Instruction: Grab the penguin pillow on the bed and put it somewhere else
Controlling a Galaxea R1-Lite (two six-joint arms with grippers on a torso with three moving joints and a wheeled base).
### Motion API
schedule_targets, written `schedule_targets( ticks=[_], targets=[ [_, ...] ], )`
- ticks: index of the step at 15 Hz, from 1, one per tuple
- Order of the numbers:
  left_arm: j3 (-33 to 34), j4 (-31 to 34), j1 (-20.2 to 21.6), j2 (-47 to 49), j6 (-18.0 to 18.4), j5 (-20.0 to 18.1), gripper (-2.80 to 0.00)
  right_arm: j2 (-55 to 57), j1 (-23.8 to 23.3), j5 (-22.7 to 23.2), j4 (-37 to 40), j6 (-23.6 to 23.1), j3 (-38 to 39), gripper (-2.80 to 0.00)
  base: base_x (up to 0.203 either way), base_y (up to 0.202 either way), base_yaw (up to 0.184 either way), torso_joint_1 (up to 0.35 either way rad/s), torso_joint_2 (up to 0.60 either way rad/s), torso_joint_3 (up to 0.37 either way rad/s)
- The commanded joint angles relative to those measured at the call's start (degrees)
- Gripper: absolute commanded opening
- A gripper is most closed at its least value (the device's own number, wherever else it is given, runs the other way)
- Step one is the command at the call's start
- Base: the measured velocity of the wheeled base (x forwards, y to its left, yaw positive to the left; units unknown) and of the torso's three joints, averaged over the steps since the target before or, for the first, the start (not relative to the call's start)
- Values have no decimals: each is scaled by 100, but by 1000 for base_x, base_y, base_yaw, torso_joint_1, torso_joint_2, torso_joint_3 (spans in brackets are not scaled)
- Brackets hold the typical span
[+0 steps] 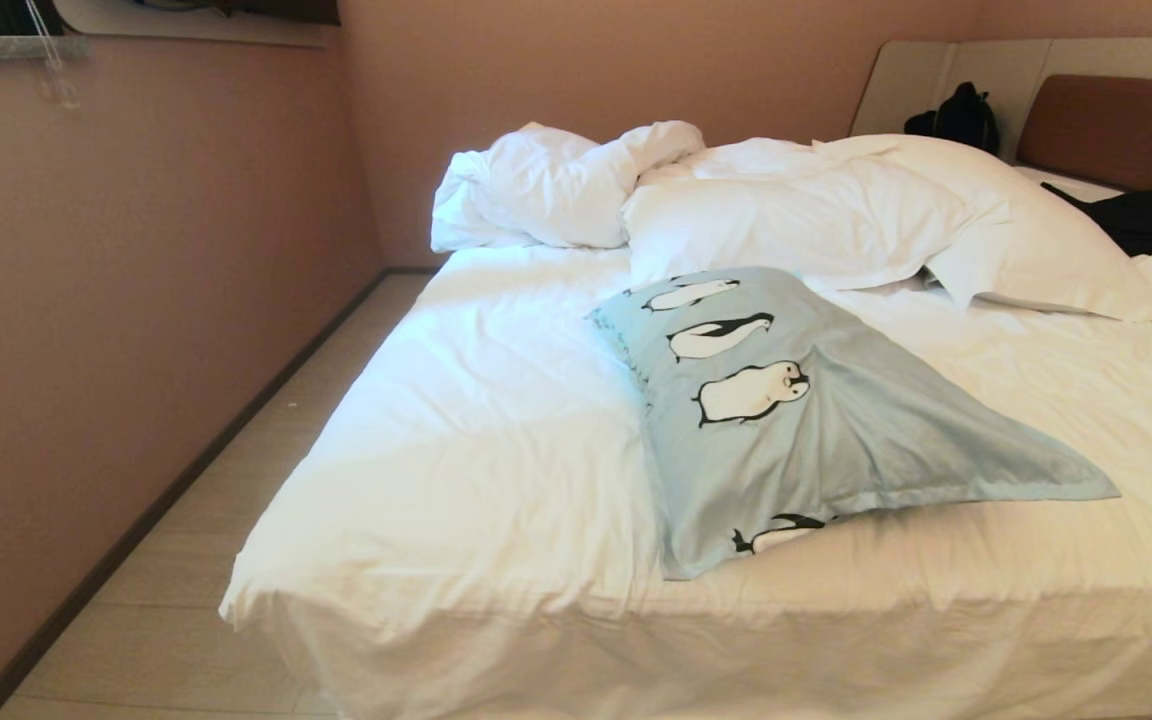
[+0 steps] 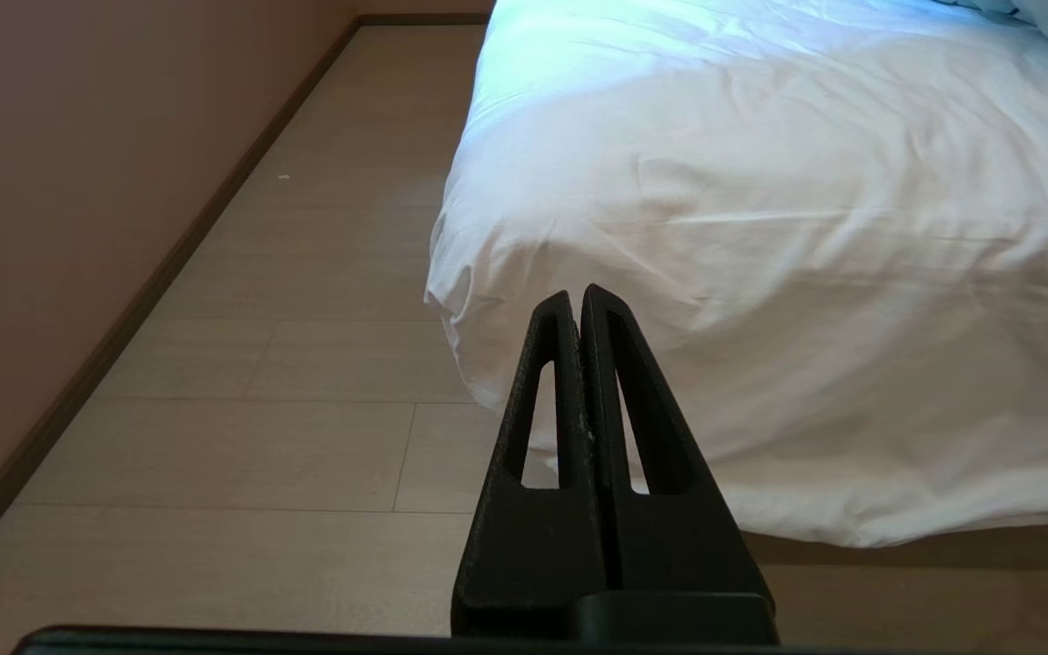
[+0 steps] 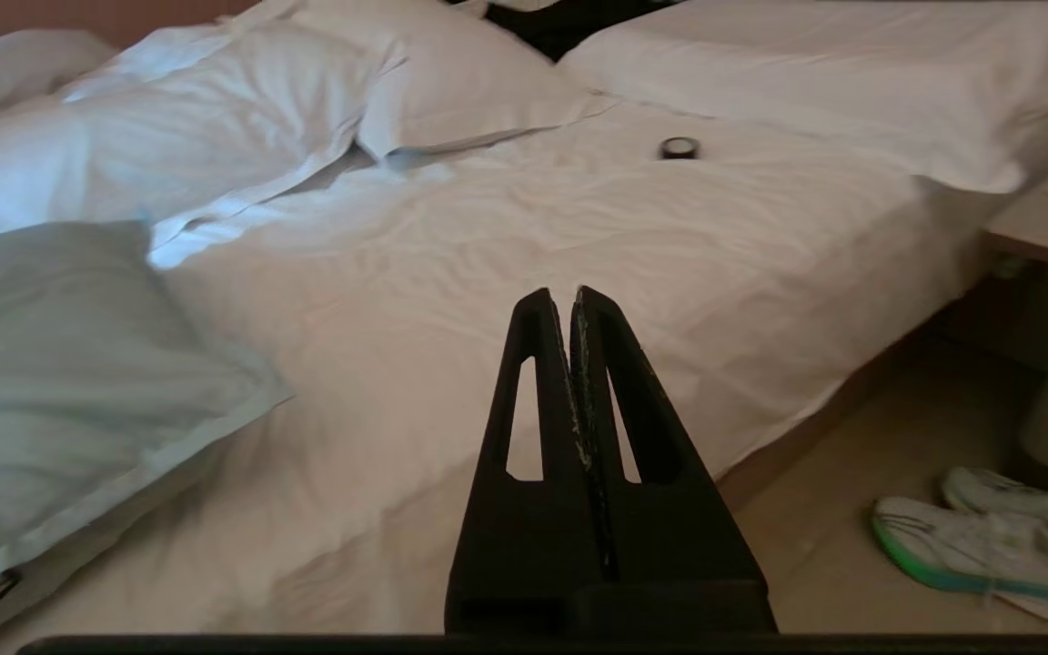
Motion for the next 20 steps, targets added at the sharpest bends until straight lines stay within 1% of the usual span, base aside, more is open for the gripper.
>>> schedule_targets(
  ticks=[1,4,8,9,10,12,14,15,16,18,20],
  targets=[
    [9,-1,0,-2,-4,4,-280,-231,-290,-284,-20,-76,79,-280,0,0,0,0,0,0],
    [9,-1,0,-2,-4,4,-280,-463,-642,-235,-3,-306,155,-280,0,0,0,0,0,0],
    [9,-1,0,-2,-10,4,-280,-902,-694,-82,-9,-643,400,-280,0,0,0,0,0,0],
    [9,-1,0,-2,-11,4,-280,-1076,-692,64,-6,-667,447,-280,0,0,0,0,0,0],
    [9,-1,0,-2,-4,4,-280,-1280,-691,531,1,-672,479,-280,0,0,0,0,0,0],
    [9,-1,0,-2,-12,4,-280,-1742,-691,1857,112,-624,538,-280,0,0,0,0,0,0],
    [9,-1,0,-2,-4,4,-280,-1811,-691,2666,226,-215,584,-280,0,0,0,0,0,0],
    [9,-1,0,-2,-4,4,-280,-1815,-691,3180,241,-77,666,-280,0,0,0,0,0,0],
    [9,-1,0,-2,-4,4,-280,-1817,-691,3469,242,-31,846,-280,0,0,0,0,0,0],
    [9,-1,0,-2,-4,4,-280,-1818,-691,3905,208,-28,1234,-280,0,0,0,0,0,0],
    [9,-1,0,-2,-7,4,-280,-1818,-691,4056,197,-37,1552,-280,0,0,0,0,0,0]
  ],
)
